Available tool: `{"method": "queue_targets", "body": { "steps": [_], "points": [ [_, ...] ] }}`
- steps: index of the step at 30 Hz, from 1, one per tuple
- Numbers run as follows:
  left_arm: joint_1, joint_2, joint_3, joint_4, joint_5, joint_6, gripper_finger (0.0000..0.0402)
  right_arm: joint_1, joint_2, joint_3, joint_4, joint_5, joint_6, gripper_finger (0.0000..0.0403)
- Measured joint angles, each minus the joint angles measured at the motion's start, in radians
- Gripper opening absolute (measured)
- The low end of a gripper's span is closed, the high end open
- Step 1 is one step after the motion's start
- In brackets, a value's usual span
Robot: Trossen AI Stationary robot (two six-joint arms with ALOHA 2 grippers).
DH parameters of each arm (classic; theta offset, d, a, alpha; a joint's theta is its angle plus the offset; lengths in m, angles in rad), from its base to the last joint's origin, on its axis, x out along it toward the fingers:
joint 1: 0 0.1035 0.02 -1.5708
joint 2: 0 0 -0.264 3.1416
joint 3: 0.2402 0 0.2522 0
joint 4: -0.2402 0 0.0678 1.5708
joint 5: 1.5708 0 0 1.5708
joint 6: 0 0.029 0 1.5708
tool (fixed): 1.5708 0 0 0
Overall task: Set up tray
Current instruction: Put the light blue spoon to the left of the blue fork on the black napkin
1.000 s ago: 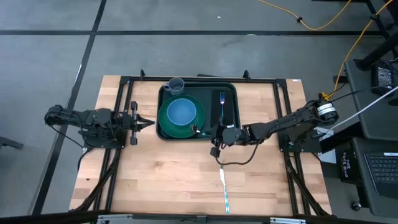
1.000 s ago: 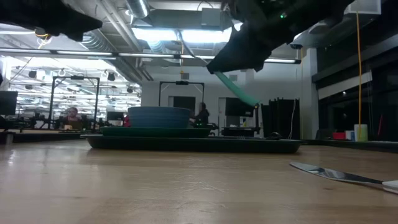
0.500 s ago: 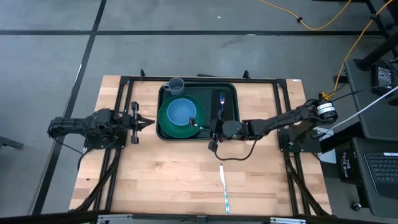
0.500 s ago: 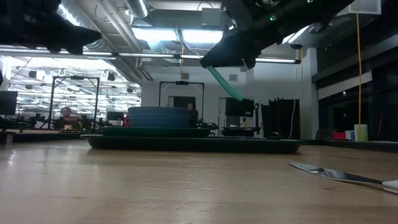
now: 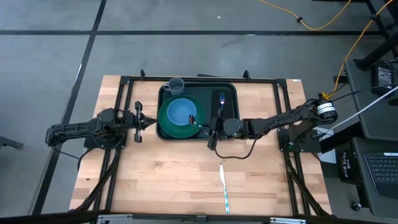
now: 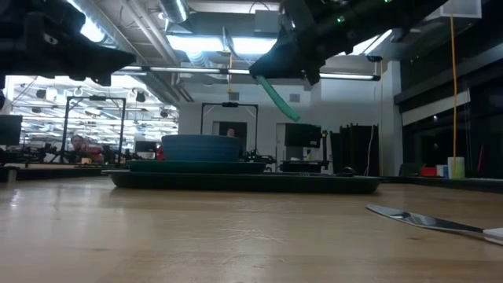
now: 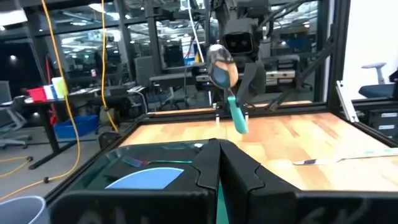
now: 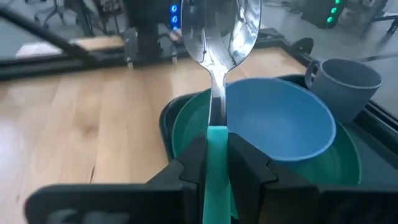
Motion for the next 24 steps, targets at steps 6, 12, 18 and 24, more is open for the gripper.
{"method": "queue_targets", "body": {
  "steps": [6, 12, 18, 24],
  "points": [
    [0.005, 0.0, 0.0, -0.027, -0.008, 0.001, 0.0003, -0.034, 0.0, 0.051, -0.076, 0.001, 0.047, 0.005],
    [0.005, 0.0, 0.0, -0.061, -0.011, 0.002, 0.0003, -0.056, 0.0, 0.173, -0.281, 0.078, 0.093, 0.0052],
    [0.005, 0.001, 0.0, -0.063, -0.012, 0.003, 0.0003, -0.057, 0.0, 0.242, -0.477, 0.234, 0.271, 0.0052],
    [0.005, 0.0, 0.0, -0.06, -0.012, 0.003, 0.0003, -0.075, 0.001, 0.317, -0.701, 0.256, 0.484, 0.0052]
  ]
}}
